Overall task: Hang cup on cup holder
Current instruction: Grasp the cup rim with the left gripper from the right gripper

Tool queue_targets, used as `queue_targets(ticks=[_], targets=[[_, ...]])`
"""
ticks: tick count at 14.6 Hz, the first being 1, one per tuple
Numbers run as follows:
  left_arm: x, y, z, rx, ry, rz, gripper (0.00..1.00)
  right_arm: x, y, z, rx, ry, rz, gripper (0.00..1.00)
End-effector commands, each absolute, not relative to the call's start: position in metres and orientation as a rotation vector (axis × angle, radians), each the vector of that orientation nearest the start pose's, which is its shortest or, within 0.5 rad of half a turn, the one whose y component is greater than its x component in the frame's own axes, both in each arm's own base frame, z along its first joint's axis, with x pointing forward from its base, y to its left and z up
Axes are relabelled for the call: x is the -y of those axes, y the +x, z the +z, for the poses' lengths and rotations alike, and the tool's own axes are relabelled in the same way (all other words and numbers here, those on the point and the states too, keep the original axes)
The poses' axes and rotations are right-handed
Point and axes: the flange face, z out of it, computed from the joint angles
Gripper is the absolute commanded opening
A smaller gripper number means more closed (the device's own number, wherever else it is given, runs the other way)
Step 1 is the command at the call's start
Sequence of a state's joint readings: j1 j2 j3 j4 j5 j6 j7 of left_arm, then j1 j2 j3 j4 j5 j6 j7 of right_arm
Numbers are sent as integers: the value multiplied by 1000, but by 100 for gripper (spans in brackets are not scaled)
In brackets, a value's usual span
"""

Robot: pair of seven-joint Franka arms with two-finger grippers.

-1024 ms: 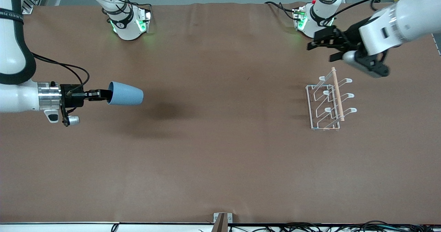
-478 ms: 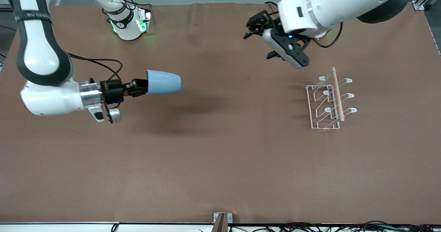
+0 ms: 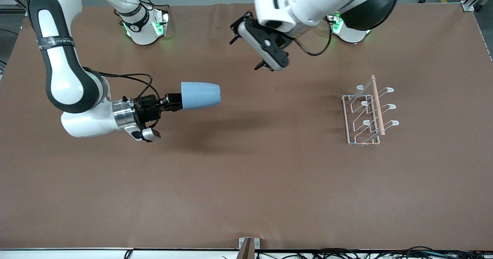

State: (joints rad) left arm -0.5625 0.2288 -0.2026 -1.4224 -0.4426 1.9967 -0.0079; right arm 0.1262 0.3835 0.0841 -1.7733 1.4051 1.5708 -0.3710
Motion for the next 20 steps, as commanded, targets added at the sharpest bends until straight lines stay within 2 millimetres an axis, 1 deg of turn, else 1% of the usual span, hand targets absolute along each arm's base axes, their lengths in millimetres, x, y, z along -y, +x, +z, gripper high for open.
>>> queue_targets(ticks=[1,2,3,4,6,7,9,12,14,16,19,20], targets=[[506,475,597,928,2422,311,100,-244,586,385,113,-1644,365,2],[516,476,599,980,2426,363,100,-250,584,381,130,-1642,364,2],[519,473,606,1041,2427,410,100,-252,583,380,137,-1640,362,2],[518,474,610,1096,2428,448,100,-252,584,378,133,-1636,365,2],[522,471,608,1265,2383,501,100,-255,584,377,127,-1623,366,2],[529,467,605,1343,2359,539,100,-256,583,377,128,-1624,367,2],[537,473,593,1463,2346,639,100,-258,582,376,130,-1623,372,2],[550,476,568,1569,2340,638,100,-256,583,376,131,-1621,373,5],[550,479,568,1648,2301,661,100,-257,582,376,136,-1614,380,5],[551,481,560,1702,2279,653,100,-256,581,376,135,-1615,381,5],[555,482,541,1724,2284,606,100,-256,581,372,133,-1612,390,5],[556,482,539,1762,2277,610,100,-256,581,372,134,-1611,391,5]])
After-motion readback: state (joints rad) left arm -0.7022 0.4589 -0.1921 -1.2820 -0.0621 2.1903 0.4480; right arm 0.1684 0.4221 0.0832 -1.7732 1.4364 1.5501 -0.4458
